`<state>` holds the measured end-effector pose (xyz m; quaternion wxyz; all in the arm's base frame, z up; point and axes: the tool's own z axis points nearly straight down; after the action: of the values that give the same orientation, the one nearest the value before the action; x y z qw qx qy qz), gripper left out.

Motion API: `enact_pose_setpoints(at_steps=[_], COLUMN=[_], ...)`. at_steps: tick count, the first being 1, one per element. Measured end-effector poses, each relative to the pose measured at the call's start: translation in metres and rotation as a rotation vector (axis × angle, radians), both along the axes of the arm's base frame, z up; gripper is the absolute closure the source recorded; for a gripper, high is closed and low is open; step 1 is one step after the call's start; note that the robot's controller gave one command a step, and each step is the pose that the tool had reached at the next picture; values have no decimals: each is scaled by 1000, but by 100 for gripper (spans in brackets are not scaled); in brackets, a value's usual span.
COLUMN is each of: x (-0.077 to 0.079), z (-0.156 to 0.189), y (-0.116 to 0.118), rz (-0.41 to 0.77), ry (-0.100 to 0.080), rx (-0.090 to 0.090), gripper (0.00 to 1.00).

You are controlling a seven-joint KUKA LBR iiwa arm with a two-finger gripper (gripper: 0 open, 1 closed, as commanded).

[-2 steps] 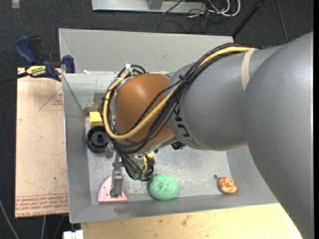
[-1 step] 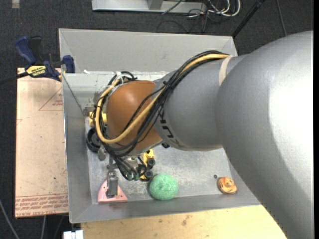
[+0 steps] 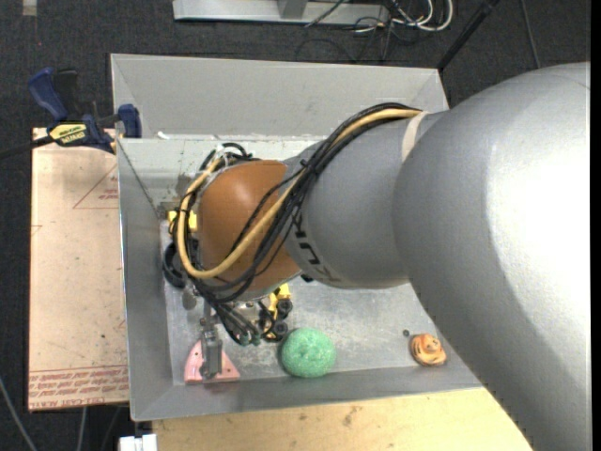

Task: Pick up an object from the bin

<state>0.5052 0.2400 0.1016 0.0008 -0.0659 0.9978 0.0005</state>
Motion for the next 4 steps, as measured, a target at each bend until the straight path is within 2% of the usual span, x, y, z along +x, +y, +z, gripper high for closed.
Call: enact_pose_setpoints(at_steps=[1,2,3,4], x=[11,-8,-3,-4], z=[-31,-31,-25,-25], y=[-21,-26,-49,-49], rz=[149,225,267,267], ry=[2,-4,-34,-34], rx=[0,1,8,8], gripper=[0,0,100,100])
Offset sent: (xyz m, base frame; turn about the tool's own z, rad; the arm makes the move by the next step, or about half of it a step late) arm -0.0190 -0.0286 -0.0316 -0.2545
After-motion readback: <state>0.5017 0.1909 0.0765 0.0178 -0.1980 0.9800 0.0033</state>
